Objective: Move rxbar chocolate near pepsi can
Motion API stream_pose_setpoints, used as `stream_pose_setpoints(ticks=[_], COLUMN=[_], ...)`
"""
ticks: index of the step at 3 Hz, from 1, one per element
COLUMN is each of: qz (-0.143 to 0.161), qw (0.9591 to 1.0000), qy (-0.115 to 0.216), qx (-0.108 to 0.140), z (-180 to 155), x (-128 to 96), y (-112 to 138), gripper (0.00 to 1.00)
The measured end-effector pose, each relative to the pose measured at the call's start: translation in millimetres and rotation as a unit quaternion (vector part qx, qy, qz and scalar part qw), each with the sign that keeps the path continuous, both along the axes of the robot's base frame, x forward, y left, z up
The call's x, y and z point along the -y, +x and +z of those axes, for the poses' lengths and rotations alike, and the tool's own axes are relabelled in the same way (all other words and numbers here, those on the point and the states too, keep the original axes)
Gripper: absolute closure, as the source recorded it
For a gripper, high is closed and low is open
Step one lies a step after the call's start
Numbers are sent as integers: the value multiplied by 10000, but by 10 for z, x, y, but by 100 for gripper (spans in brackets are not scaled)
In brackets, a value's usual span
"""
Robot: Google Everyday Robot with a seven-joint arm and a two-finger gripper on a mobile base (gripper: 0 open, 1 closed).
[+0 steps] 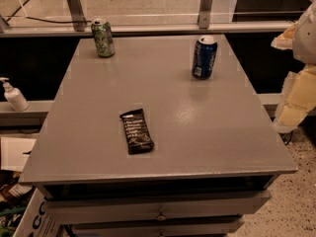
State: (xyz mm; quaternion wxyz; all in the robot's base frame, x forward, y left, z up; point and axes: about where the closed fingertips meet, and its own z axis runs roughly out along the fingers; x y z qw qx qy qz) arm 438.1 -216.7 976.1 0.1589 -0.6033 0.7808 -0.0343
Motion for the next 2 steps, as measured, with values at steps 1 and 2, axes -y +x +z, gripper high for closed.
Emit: stream_pose_setpoints(ticks=[1, 2], qz=[0, 41], qw=[10000, 9996], qy=[0, 265], qx=[1, 27], z=[0, -66], x=[0, -118], y=[0, -13], gripper=[0, 0])
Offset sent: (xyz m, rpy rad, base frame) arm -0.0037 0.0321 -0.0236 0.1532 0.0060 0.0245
